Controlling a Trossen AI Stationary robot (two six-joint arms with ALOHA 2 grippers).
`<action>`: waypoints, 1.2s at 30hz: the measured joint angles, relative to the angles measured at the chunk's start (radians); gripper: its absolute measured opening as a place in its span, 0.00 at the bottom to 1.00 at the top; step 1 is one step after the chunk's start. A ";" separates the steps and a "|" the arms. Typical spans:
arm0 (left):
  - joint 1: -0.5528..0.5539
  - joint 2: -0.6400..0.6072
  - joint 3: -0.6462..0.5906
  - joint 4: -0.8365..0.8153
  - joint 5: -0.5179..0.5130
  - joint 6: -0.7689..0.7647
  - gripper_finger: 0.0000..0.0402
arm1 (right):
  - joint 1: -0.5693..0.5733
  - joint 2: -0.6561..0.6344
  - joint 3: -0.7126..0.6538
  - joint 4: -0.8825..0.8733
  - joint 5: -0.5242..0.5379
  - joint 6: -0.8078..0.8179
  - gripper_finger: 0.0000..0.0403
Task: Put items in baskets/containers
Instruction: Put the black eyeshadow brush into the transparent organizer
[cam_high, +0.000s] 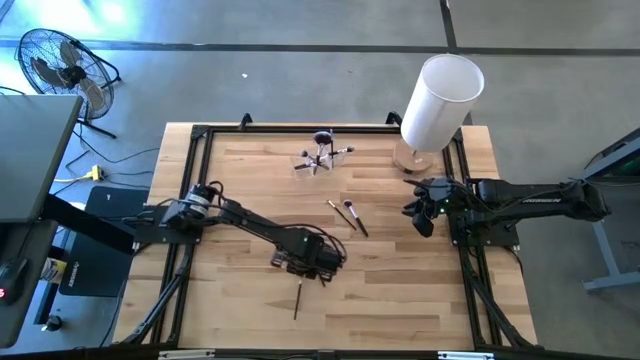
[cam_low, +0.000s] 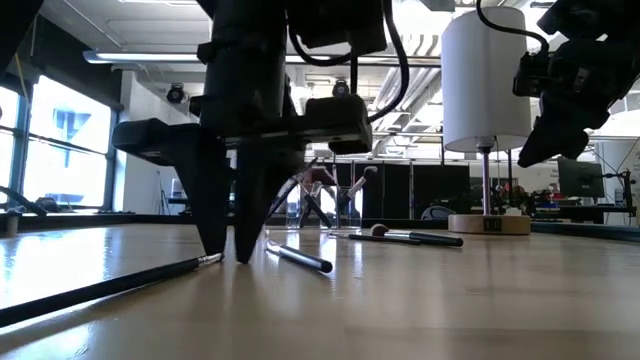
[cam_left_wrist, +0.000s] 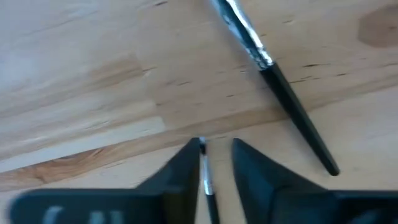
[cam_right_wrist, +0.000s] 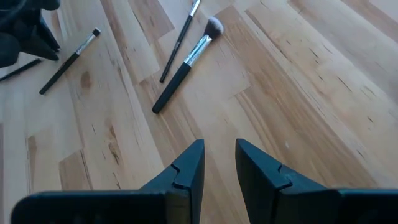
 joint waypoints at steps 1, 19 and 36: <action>0.003 0.000 0.000 -0.011 -0.002 0.000 0.16 | 0.000 -0.001 0.000 0.001 0.000 0.000 0.20; 0.035 -0.290 -0.037 -0.105 -0.385 0.325 0.00 | 0.000 0.000 0.000 0.002 0.026 0.000 0.20; 0.493 -0.835 -0.797 1.209 -0.383 1.084 0.00 | 0.000 0.003 0.000 0.212 0.198 0.007 0.20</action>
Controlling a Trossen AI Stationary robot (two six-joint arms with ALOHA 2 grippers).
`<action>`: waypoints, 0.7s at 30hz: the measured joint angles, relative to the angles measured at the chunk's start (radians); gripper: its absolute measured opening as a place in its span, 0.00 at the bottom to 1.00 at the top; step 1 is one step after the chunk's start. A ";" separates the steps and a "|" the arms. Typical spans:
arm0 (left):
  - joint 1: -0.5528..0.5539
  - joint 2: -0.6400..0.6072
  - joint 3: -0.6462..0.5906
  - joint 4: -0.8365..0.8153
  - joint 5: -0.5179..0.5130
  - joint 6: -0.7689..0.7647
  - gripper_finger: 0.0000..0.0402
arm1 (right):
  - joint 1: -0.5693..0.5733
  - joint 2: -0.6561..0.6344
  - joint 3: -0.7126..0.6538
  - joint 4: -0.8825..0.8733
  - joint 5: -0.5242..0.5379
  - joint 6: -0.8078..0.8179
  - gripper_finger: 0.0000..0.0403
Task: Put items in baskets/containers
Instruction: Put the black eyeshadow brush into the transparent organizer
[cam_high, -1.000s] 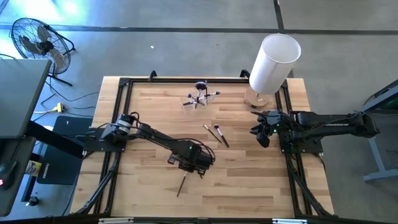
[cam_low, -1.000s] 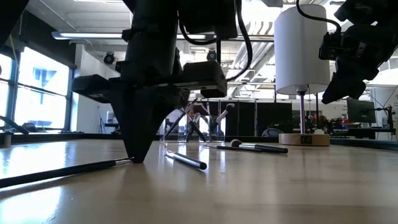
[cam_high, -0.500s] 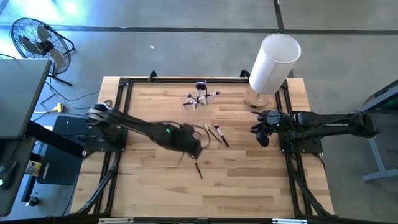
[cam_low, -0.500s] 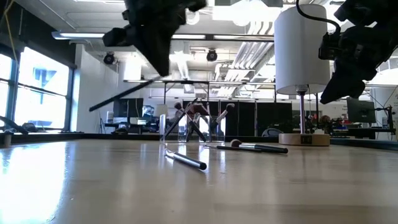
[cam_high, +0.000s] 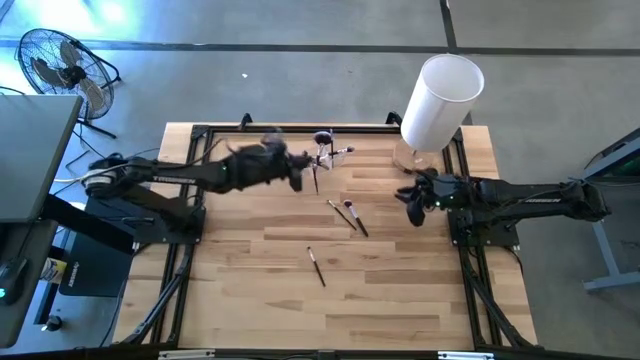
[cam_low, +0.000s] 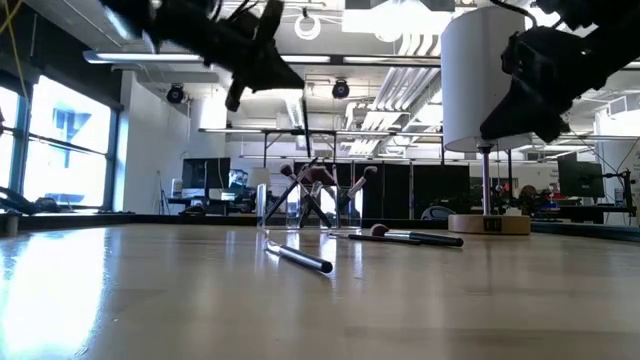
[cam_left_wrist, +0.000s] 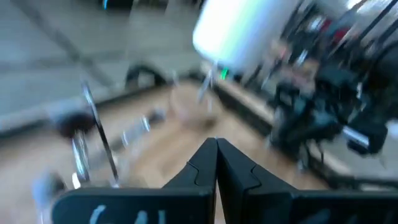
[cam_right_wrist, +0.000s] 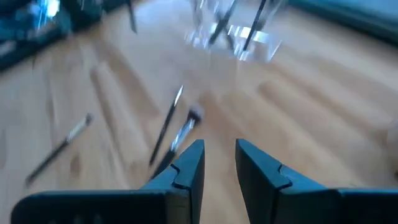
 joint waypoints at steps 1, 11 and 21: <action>0.042 -0.002 -0.050 0.110 0.031 0.036 0.00 | 0.000 0.003 0.000 0.026 0.025 0.000 0.20; 0.331 0.012 -0.186 0.396 0.279 0.336 0.00 | -0.003 0.057 0.000 0.258 0.292 -0.054 0.20; 0.431 0.065 -0.186 0.199 0.458 0.434 0.00 | -0.037 0.173 0.000 0.412 0.362 -0.008 0.20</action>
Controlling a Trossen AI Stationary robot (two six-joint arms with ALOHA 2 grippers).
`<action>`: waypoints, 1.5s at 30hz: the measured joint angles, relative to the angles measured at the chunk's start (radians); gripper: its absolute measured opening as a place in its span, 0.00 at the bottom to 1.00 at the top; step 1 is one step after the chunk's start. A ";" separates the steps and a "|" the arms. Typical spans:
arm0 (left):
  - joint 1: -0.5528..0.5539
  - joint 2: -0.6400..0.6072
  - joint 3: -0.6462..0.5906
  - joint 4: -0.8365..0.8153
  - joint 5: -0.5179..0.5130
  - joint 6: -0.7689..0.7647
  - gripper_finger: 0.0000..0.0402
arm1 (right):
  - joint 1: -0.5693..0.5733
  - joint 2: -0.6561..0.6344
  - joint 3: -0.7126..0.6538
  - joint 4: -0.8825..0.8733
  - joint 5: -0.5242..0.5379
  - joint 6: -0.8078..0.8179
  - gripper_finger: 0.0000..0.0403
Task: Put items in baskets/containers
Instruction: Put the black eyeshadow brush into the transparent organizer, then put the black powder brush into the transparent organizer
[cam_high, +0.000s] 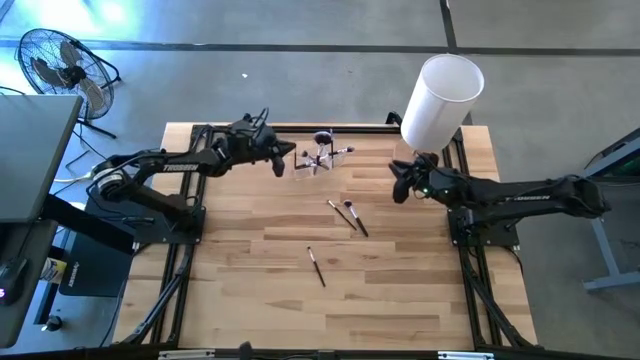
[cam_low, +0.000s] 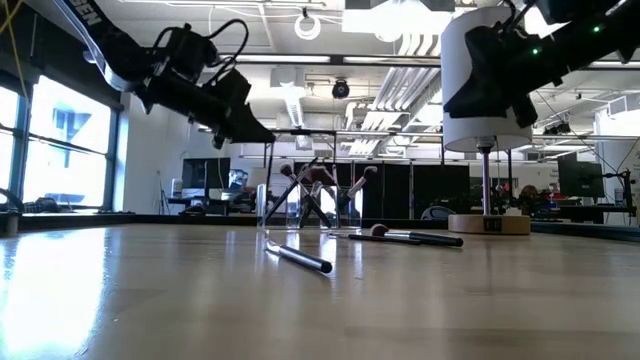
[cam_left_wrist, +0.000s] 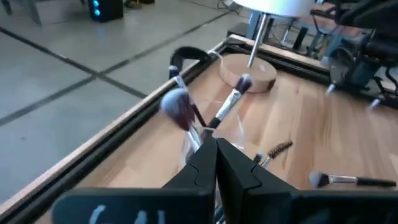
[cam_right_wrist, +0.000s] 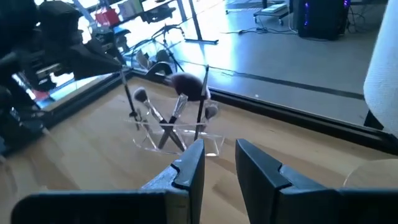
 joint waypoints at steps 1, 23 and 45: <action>0.000 0.003 0.000 0.007 -0.004 0.000 0.00 | -0.006 0.012 0.000 0.014 -0.001 0.007 0.20; -0.013 -0.073 0.104 -0.111 0.101 0.040 0.38 | -0.066 0.357 0.220 0.087 -0.280 -0.131 0.03; -0.620 -0.242 0.179 -0.798 -0.343 -0.360 0.00 | -0.064 1.003 1.134 -1.016 -0.367 -0.103 0.05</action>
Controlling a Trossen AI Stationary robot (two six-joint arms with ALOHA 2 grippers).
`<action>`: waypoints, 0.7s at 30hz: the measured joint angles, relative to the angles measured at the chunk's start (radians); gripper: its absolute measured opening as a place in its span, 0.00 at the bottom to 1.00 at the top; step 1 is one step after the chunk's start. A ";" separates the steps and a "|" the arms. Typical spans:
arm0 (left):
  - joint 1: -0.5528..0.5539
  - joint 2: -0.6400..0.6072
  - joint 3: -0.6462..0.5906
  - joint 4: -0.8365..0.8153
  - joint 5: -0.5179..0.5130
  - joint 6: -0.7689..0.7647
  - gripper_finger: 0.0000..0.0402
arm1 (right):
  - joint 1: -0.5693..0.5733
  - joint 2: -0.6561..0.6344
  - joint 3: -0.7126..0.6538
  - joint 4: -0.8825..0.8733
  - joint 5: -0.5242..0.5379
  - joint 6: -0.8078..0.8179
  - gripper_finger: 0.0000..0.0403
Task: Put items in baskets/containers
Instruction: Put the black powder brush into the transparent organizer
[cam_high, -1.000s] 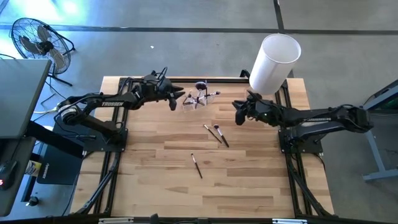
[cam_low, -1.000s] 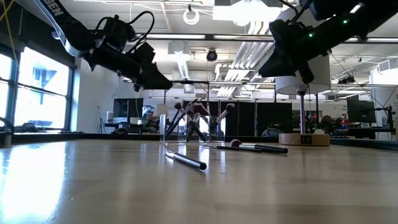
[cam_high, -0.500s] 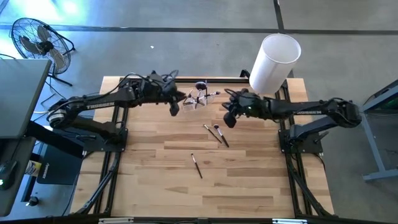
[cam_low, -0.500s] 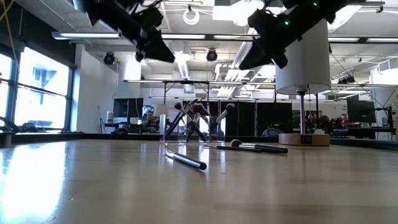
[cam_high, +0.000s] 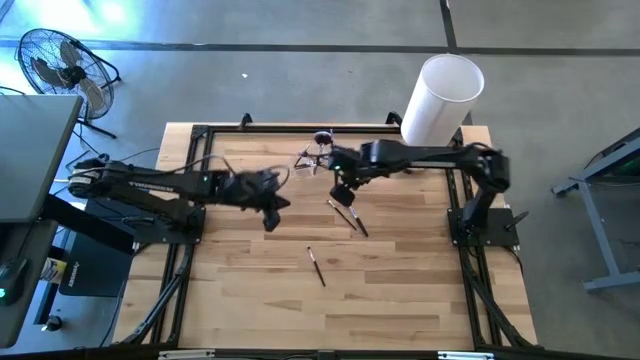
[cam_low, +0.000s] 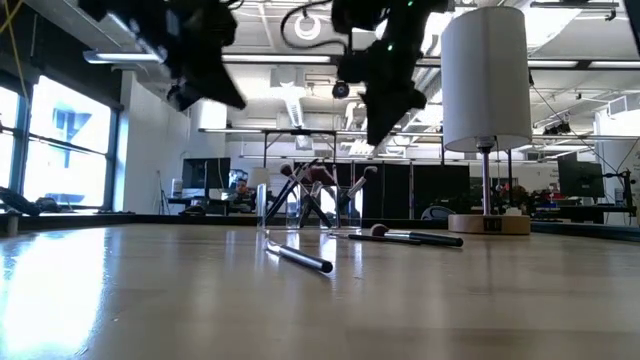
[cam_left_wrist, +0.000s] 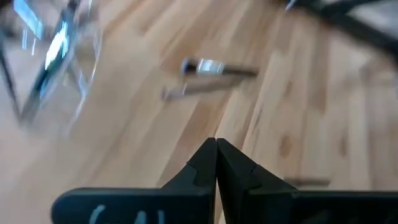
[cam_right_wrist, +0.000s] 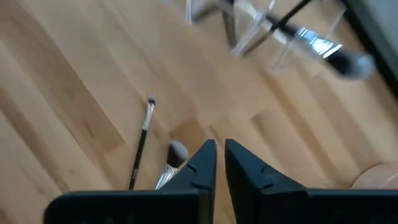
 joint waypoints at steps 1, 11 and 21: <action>-0.026 -0.009 -0.015 -0.017 -0.031 -0.021 0.00 | 0.000 0.024 0.011 -0.017 -0.004 0.004 0.07; -0.149 -0.058 -0.029 -0.112 -0.155 -0.065 0.00 | 0.001 0.146 -0.051 0.030 -0.183 0.096 0.30; -0.146 -0.212 -0.029 -0.262 -0.172 0.074 0.00 | 0.000 0.149 -0.161 0.205 -0.185 0.174 0.33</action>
